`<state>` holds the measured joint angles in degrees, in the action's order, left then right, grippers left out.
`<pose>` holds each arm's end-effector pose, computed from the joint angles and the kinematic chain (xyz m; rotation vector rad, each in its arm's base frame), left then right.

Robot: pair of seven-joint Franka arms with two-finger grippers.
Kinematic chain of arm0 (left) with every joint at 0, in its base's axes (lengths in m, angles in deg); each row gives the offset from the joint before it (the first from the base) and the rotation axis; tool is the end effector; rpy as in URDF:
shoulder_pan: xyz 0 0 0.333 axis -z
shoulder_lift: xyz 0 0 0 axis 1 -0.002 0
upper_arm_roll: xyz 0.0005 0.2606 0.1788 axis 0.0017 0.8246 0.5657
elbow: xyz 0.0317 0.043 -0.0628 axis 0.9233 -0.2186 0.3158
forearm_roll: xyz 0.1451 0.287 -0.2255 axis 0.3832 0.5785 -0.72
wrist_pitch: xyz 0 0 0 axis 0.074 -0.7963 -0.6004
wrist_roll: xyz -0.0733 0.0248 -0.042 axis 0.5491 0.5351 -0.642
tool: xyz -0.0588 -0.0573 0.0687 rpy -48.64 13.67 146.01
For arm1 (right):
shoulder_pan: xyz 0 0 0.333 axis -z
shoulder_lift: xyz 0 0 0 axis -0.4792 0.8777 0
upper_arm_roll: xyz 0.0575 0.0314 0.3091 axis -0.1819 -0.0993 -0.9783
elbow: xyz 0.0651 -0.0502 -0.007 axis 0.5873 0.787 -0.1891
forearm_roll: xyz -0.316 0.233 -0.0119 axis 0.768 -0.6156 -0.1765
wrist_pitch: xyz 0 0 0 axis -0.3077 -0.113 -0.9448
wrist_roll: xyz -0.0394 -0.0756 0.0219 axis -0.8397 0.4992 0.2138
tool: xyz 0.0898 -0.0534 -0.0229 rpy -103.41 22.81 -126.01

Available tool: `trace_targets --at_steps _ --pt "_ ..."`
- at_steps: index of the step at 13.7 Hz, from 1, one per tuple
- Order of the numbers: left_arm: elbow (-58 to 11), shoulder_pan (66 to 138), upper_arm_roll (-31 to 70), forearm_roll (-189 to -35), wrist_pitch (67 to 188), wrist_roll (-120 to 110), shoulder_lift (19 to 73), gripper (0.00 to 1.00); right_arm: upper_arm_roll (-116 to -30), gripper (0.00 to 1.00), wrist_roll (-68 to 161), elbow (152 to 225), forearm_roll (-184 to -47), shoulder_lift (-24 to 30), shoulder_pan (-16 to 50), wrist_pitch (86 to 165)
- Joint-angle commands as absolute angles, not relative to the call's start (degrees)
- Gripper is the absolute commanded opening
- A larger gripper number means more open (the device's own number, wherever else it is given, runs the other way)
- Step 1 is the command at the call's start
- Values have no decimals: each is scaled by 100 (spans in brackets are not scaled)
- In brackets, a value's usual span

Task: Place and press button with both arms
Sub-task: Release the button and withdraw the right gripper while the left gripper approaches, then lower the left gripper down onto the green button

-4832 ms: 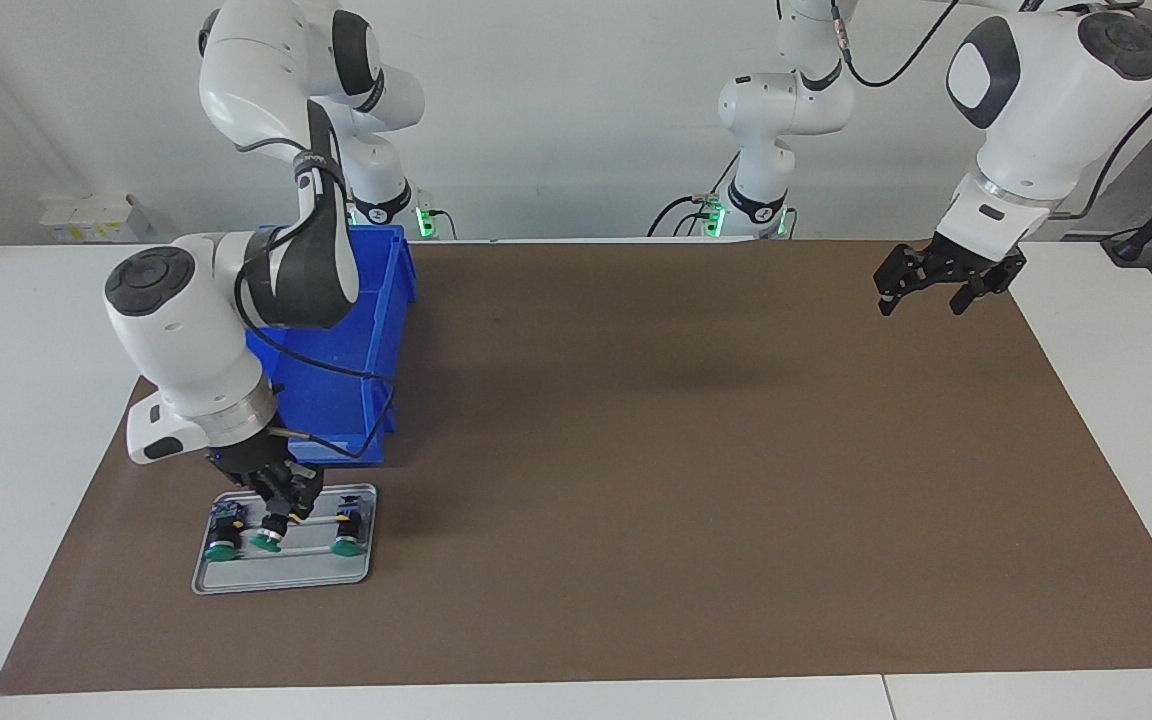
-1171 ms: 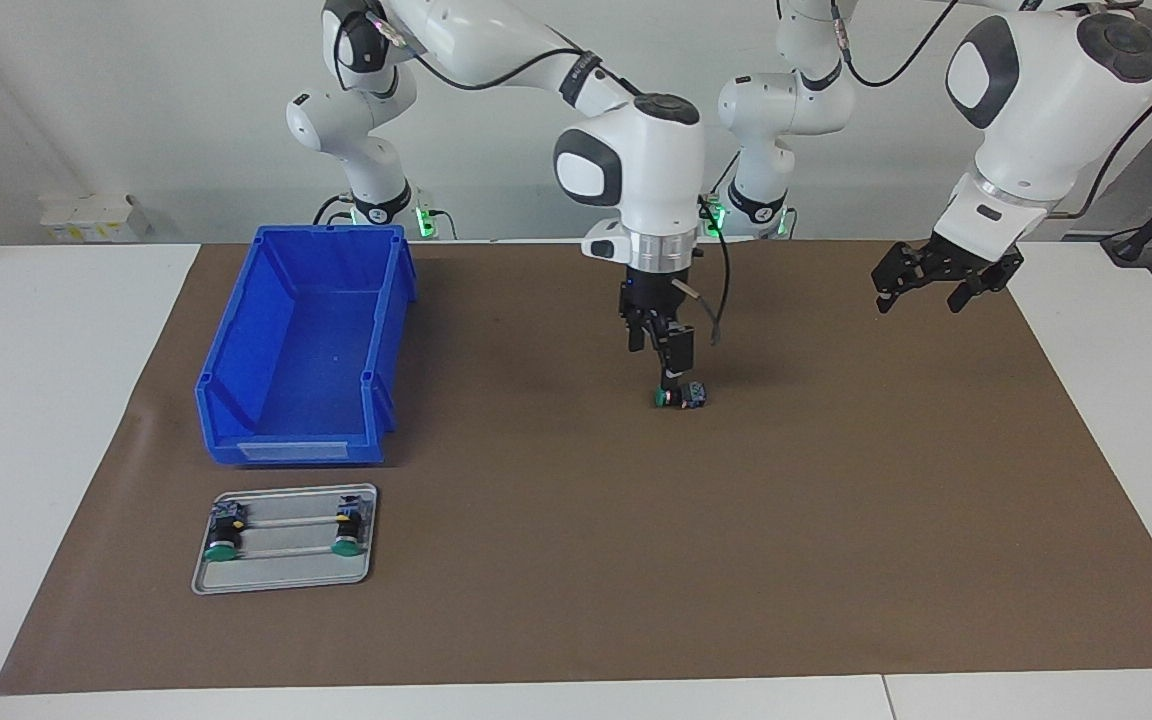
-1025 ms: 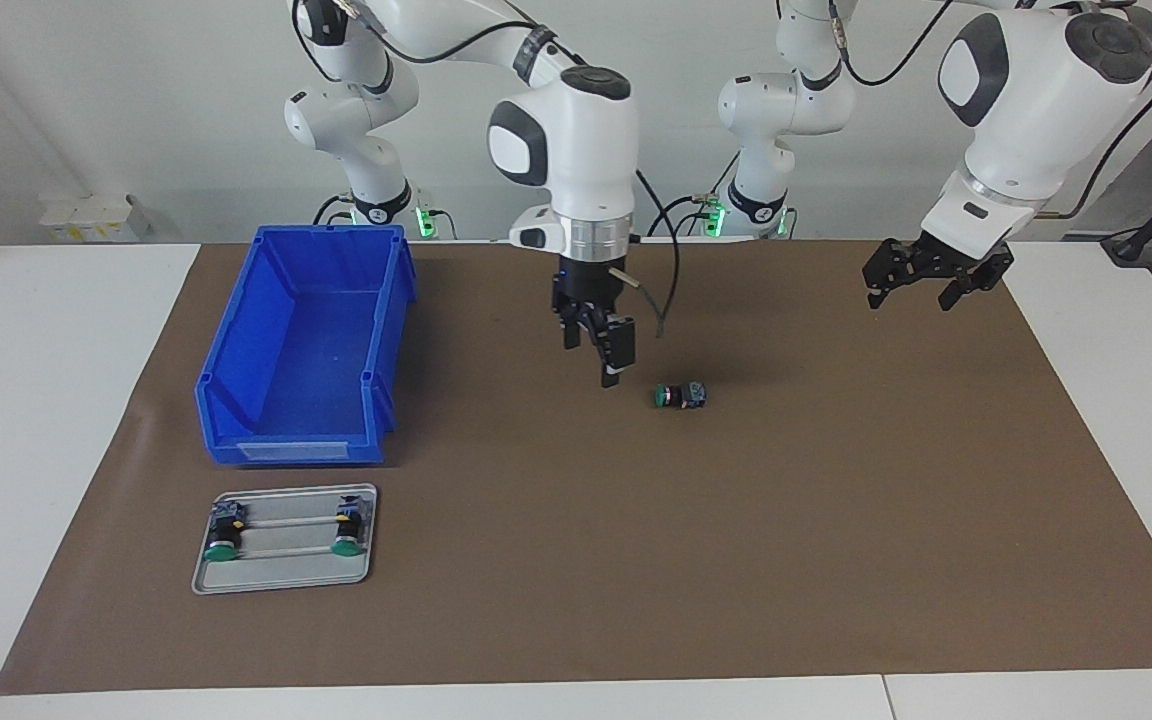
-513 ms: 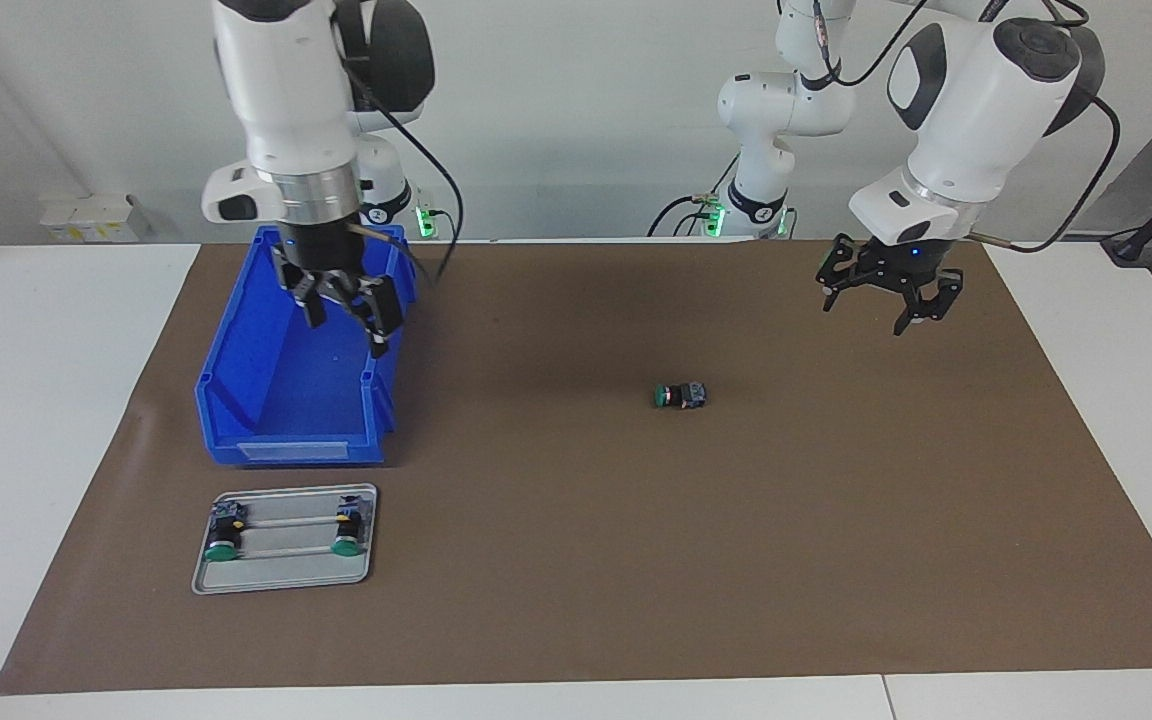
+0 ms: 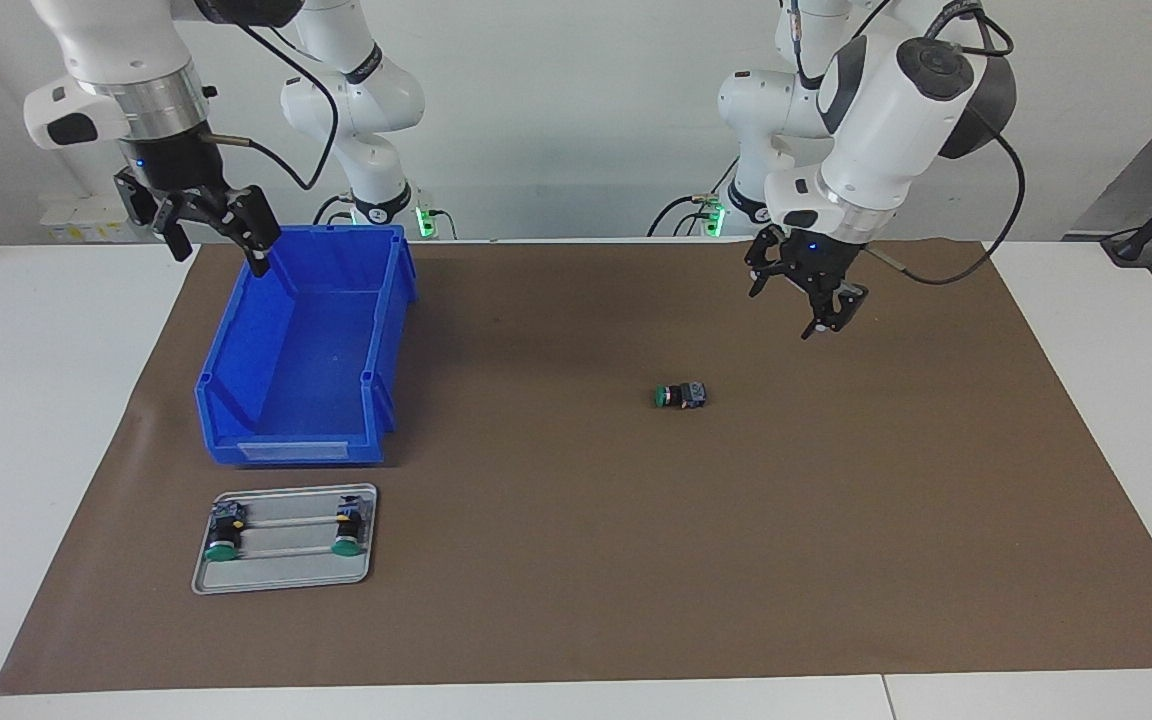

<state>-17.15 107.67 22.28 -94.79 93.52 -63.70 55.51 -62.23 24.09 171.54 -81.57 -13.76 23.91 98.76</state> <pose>0.5345 -0.1858 0.5375 2.6203 -1.4934 0.0739 0.5461 0.0041 0.6682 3.0766 -0.3514 0.1582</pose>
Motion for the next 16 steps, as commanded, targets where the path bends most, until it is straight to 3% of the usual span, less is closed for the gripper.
trace_targets --at_steps 1,7,12,16 --pt "-2274 11000 2314 -9603 9756 -7216 5731 92 -6277 100 3114 17591 -8232 -1495 2451 9927" --pt "-3188 11896 2322 -9603 10897 -7683 5660 92 -6286 100 3214 17820 -8249 -1539 2389 9989" --pt "-3541 11906 2340 -9603 11329 -8563 5651 92 -6277 100 3275 17768 -8599 -1530 2485 9840" --pt "-3883 11950 2340 -9603 12022 -8572 5511 92 -6163 100 3765 17231 -8471 -1381 2582 9214"
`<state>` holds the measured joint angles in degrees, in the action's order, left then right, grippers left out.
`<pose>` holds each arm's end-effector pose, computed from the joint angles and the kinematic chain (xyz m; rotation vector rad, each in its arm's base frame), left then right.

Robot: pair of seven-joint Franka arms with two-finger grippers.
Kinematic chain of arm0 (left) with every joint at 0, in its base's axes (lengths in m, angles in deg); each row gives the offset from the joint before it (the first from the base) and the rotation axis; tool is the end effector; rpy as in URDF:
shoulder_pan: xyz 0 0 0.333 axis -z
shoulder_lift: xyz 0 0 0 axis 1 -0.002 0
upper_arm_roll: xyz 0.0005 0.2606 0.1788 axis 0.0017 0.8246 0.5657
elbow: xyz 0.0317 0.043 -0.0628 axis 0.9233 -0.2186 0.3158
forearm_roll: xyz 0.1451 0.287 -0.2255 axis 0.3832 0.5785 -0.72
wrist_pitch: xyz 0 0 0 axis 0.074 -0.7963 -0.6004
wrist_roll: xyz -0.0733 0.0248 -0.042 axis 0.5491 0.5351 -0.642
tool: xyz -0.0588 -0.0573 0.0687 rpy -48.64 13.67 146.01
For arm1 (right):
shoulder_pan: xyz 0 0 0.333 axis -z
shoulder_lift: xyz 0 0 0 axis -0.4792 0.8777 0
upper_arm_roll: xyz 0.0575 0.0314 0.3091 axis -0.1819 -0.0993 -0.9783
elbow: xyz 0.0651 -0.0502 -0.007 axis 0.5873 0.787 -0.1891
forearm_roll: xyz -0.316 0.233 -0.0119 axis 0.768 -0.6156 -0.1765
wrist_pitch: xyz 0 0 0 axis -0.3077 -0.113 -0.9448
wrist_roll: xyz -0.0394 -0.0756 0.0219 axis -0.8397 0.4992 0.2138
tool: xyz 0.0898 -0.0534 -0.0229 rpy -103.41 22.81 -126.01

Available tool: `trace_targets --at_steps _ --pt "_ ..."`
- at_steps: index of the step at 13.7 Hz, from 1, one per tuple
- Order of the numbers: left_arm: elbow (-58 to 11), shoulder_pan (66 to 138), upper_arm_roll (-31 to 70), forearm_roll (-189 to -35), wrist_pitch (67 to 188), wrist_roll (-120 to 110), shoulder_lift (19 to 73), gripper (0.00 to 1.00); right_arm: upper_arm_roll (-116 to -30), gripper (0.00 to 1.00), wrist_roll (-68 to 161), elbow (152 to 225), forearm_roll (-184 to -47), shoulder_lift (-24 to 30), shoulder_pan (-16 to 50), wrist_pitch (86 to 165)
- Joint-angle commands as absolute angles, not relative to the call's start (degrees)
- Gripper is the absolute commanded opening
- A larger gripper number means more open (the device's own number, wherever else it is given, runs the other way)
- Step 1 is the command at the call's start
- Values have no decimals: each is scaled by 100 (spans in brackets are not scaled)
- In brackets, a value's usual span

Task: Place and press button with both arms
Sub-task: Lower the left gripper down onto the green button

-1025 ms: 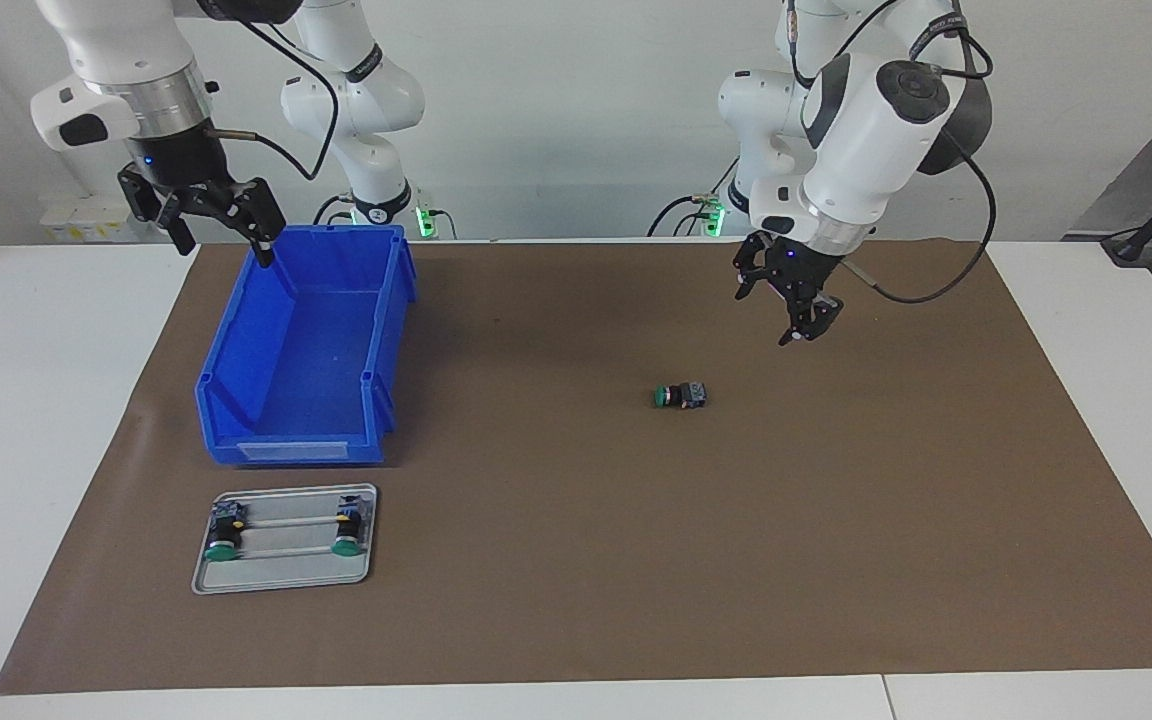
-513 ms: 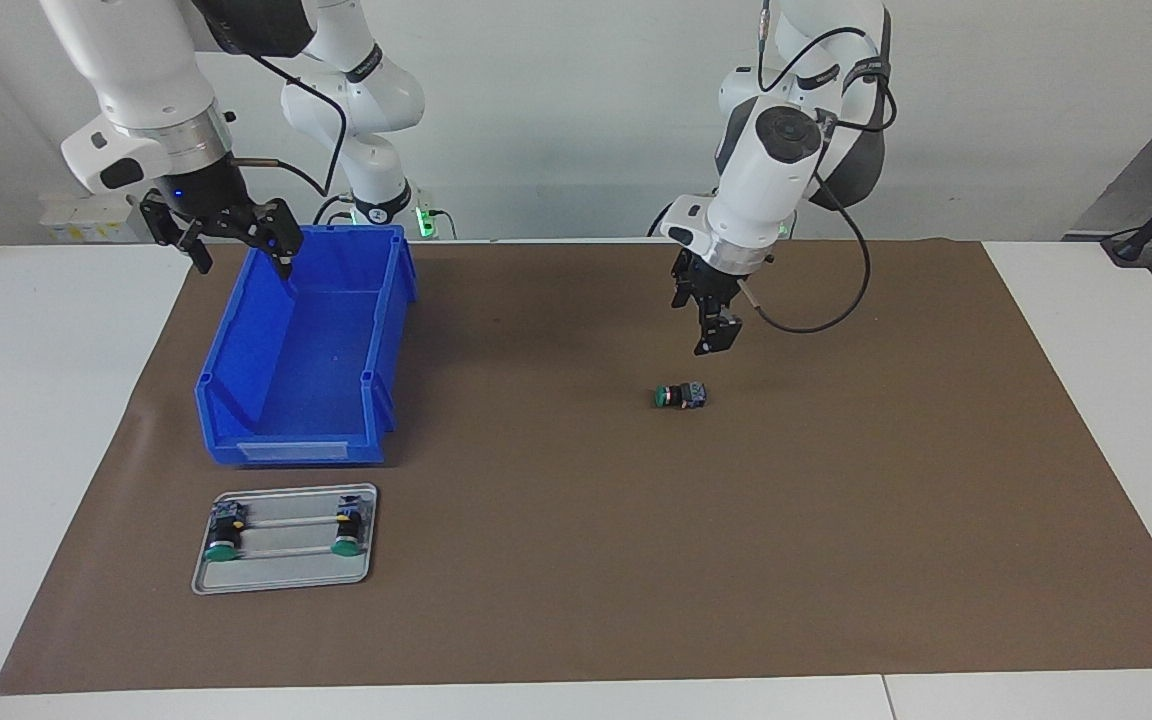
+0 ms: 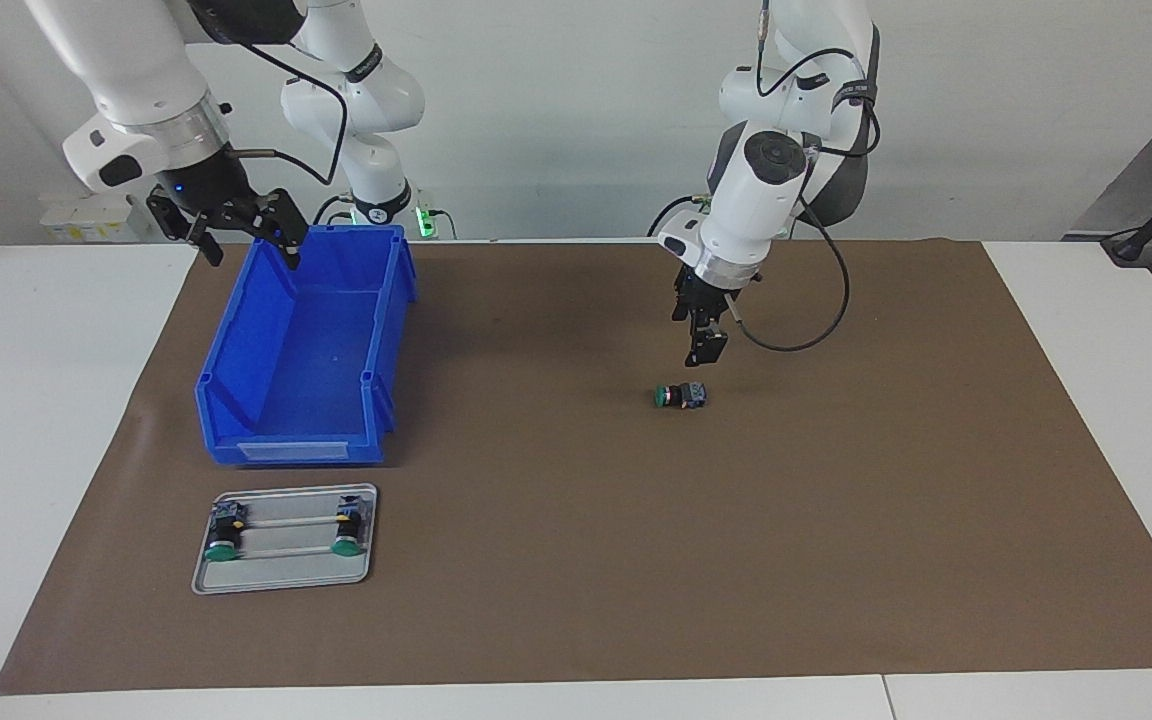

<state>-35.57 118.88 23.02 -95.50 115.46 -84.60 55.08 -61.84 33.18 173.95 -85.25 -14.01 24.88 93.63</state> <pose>0.4812 -0.2671 0.4149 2.1926 -2.1099 0.1653 0.5356 -0.0020 0.6425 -3.1287 0.1406 0.0499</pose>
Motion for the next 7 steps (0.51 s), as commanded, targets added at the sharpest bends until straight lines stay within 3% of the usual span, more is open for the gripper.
trace_targets --at_steps 1,7 --pt "-3892 11950 2340 -9603 12163 -8537 5354 92 -6171 100 3854 17257 -8313 -1381 2574 9328" --pt "-3822 12063 2331 -9603 12761 -8053 4747 92 -6171 100 3750 17424 -8355 -1433 2547 9425"
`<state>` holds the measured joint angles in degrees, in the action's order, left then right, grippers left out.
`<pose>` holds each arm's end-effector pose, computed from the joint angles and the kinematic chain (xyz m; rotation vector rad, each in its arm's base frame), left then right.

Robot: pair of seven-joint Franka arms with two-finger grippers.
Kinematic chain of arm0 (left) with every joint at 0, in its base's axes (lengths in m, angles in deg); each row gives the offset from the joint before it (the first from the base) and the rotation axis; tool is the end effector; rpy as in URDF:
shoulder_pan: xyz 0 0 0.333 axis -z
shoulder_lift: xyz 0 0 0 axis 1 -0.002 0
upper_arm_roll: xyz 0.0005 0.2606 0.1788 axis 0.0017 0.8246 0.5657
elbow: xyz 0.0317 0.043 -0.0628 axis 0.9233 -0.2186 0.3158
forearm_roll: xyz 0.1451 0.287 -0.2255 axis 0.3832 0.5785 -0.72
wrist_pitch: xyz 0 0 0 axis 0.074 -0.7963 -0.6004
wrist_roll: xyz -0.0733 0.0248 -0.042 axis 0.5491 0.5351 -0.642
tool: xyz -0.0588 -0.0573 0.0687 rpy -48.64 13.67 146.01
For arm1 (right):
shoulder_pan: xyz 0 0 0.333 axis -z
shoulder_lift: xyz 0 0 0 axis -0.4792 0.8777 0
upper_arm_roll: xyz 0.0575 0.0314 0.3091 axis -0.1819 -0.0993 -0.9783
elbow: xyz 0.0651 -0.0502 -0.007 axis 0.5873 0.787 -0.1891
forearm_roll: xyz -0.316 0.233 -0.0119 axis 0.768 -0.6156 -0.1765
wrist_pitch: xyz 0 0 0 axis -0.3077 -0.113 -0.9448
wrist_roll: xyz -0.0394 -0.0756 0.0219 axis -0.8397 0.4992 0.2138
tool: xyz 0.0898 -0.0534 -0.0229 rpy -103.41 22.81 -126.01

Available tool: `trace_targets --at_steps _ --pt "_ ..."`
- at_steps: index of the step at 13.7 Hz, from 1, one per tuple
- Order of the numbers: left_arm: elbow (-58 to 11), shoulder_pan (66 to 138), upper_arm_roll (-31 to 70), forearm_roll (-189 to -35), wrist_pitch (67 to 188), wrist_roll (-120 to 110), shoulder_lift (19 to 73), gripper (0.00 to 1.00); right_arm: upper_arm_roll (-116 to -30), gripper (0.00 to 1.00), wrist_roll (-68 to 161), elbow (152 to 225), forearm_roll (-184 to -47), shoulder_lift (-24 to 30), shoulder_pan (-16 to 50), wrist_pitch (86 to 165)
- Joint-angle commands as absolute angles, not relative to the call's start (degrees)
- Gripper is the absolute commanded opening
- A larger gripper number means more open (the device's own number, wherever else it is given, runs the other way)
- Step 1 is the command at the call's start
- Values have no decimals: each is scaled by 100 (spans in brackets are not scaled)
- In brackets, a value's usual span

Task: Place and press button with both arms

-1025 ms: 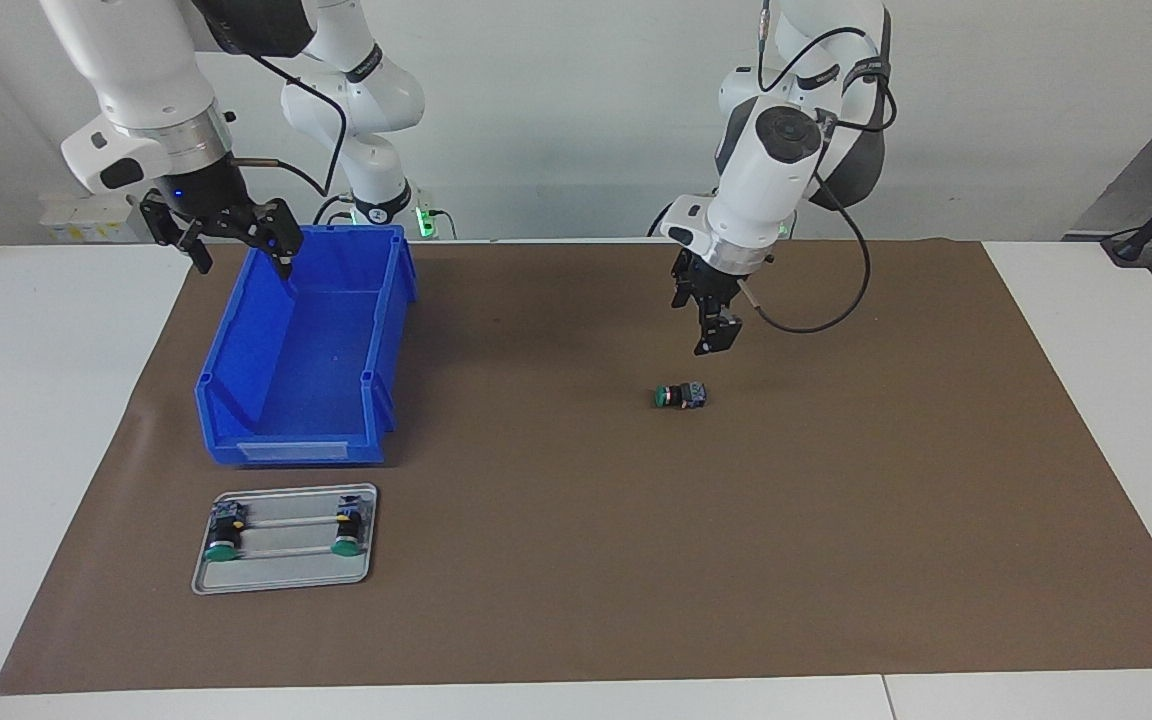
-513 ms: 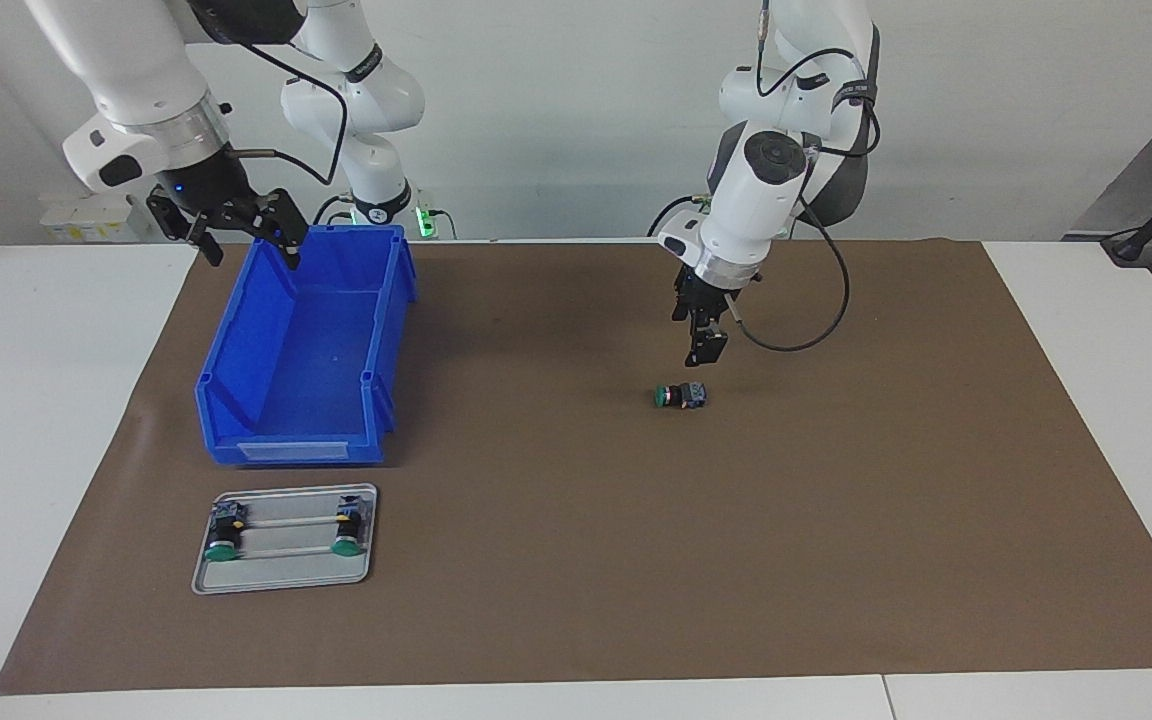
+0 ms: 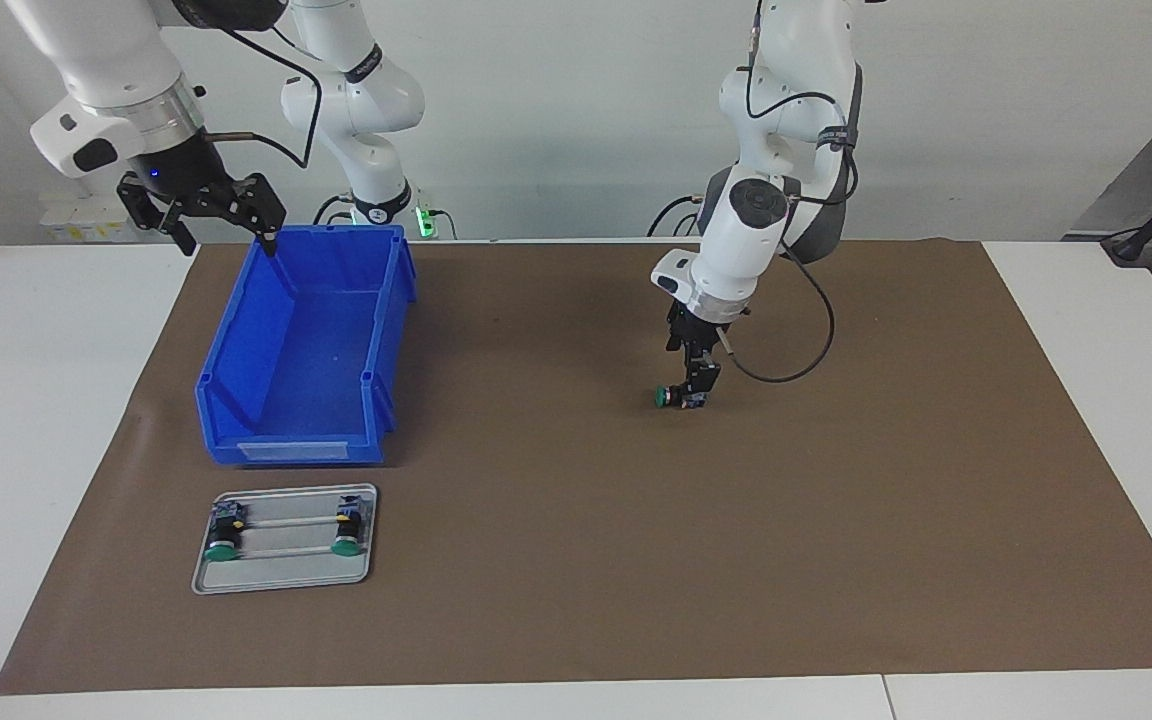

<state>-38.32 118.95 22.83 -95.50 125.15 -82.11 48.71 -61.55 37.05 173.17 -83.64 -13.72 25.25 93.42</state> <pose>0.4900 -0.2709 0.3474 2.2640 -2.0558 0.1703 0.5367 -0.0114 0.6458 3.1232 -0.0557 -0.0415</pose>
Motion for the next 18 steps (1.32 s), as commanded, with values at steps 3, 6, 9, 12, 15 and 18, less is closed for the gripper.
trace_targets --at_steps 3,6,9,12,15,18 --pt "-3822 12073 2331 -9603 13043 -8053 4431 92 -6171 100 3635 17521 -8267 -1477 2530 9505" --pt "-3822 12091 2322 -9603 13158 -8053 4281 93 -6171 100 3627 17556 -8197 -1477 2494 9549" --pt "-3857 12082 2331 -9603 13122 -8045 4280 94 -6163 100 3626 17618 -8162 -1512 2494 9558" --pt "-3884 12160 2331 -9603 13201 -7931 4236 93 -6163 100 3618 17609 -8214 -1512 2556 9549" --pt "-3892 12187 2340 -9603 13237 -7904 4184 92 -6180 100 3670 17600 -8258 -1521 2477 9479" --pt "-3901 12196 2331 -9603 13351 -7904 4113 91 -6224 100 3662 17600 -8258 -1521 2442 9479"
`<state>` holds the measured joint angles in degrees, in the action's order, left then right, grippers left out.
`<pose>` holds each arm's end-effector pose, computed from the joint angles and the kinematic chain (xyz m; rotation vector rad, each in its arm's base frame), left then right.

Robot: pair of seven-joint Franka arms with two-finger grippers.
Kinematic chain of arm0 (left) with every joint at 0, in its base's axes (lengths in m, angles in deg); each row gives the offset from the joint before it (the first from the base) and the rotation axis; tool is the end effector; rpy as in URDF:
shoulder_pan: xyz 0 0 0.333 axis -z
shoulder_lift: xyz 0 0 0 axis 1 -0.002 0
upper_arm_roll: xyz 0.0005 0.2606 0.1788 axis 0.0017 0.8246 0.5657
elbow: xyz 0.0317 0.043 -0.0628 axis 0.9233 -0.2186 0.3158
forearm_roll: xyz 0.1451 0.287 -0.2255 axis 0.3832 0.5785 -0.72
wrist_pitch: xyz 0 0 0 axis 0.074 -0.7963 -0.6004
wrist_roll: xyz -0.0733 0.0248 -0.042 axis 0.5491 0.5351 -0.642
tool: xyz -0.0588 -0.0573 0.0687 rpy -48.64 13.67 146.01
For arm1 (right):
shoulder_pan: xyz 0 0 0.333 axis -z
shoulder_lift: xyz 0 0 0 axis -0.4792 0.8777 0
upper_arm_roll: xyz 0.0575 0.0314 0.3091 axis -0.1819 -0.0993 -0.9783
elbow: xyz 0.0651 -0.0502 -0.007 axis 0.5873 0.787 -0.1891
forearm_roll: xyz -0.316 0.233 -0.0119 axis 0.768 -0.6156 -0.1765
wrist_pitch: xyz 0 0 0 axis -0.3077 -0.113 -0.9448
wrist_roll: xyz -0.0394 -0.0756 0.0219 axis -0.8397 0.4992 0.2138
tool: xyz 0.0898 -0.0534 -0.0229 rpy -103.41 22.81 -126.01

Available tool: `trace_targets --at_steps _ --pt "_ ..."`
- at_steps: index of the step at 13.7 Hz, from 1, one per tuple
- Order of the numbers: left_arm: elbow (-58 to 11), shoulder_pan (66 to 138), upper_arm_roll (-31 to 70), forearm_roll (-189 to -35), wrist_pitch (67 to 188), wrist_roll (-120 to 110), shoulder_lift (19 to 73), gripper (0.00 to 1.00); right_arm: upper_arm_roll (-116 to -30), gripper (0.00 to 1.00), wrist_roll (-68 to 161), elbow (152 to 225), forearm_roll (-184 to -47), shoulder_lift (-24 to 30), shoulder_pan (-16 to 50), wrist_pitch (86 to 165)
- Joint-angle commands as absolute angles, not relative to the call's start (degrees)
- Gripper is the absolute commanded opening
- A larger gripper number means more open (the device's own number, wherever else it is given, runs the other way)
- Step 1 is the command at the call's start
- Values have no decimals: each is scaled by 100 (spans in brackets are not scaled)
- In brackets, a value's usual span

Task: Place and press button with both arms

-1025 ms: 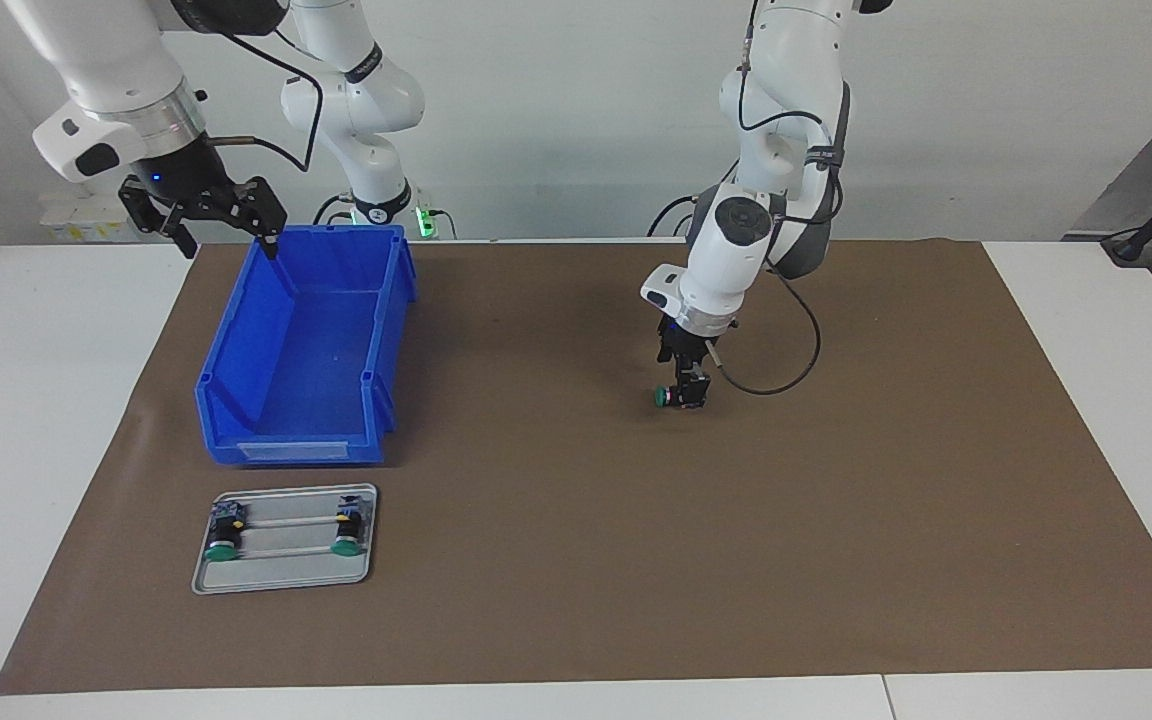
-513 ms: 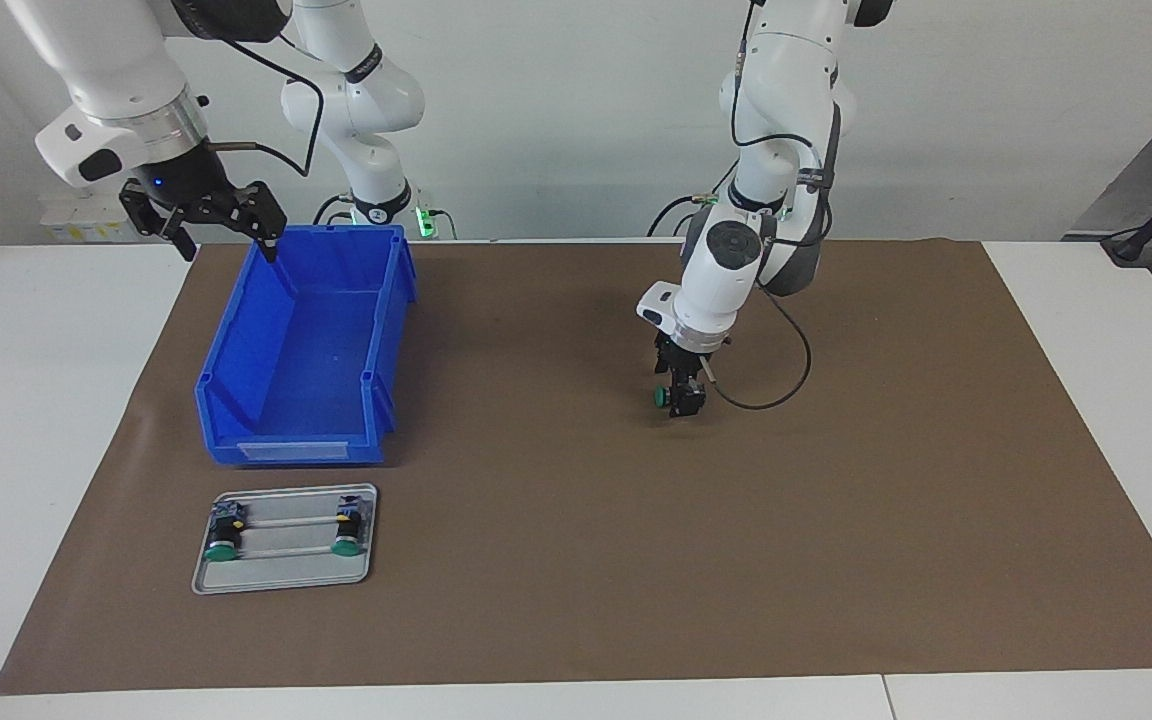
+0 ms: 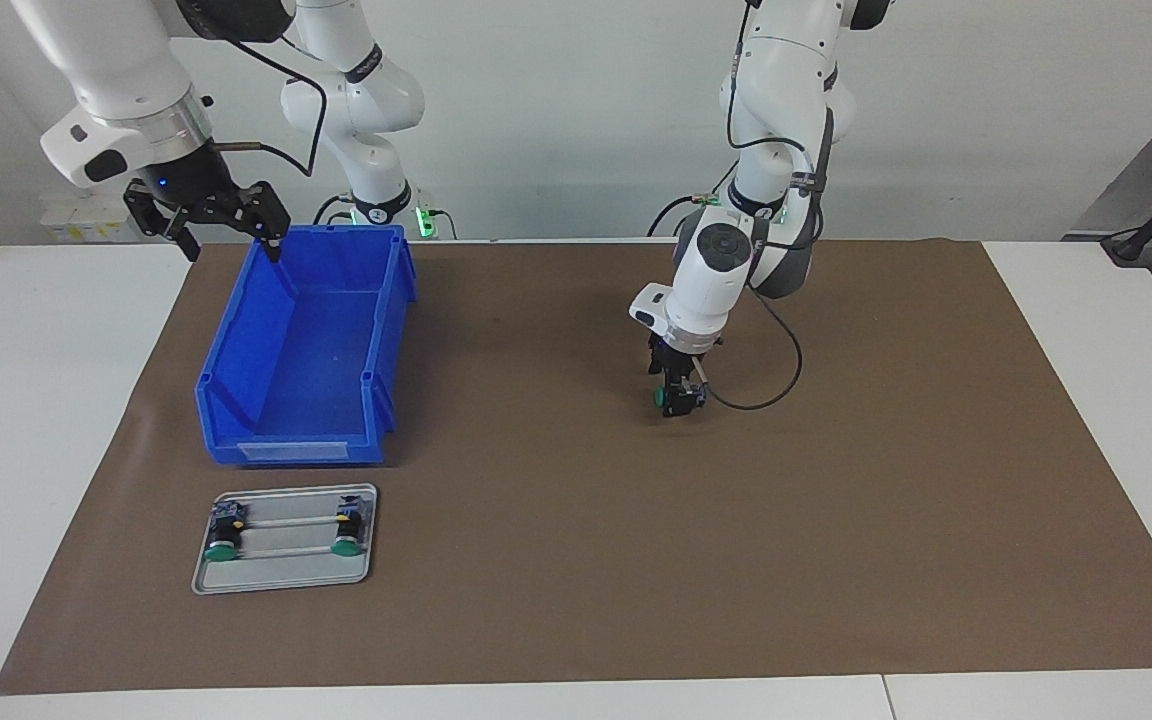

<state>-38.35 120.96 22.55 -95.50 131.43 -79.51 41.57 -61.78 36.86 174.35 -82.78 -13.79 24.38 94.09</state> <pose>0.4874 -0.2928 0.2872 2.2855 -2.0394 0.1376 0.5376 -0.0027 0.6380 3.1079 -0.0315 -0.0526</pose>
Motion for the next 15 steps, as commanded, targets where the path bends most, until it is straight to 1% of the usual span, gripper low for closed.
trace_targets --at_steps 1,7,8,9,11,15 --pt "-3910 12196 2340 -9603 13342 -7904 4113 91 -6224 100 3662 17600 -8258 -1521 2450 9479" --pt "-4024 12188 2349 -9603 13333 -7965 4140 84 -6224 100 3662 17600 -8258 -1521 2451 9479" --pt "-4024 12187 2357 -9603 13333 -8009 4140 77 -6224 100 3662 17600 -8258 -1521 2451 9479" --pt "-4024 12187 2358 -9603 13342 -8122 4140 74 -6224 100 3662 17600 -8258 -1521 2459 9479" --pt "-4024 12179 2358 -9603 13395 -8150 4131 64 -6224 100 3662 17600 -8258 -1521 2451 9479" --pt "-4024 12153 2349 -9603 13430 -8176 4131 38 -6224 100 3662 17600 -8258 -1521 2451 9479"
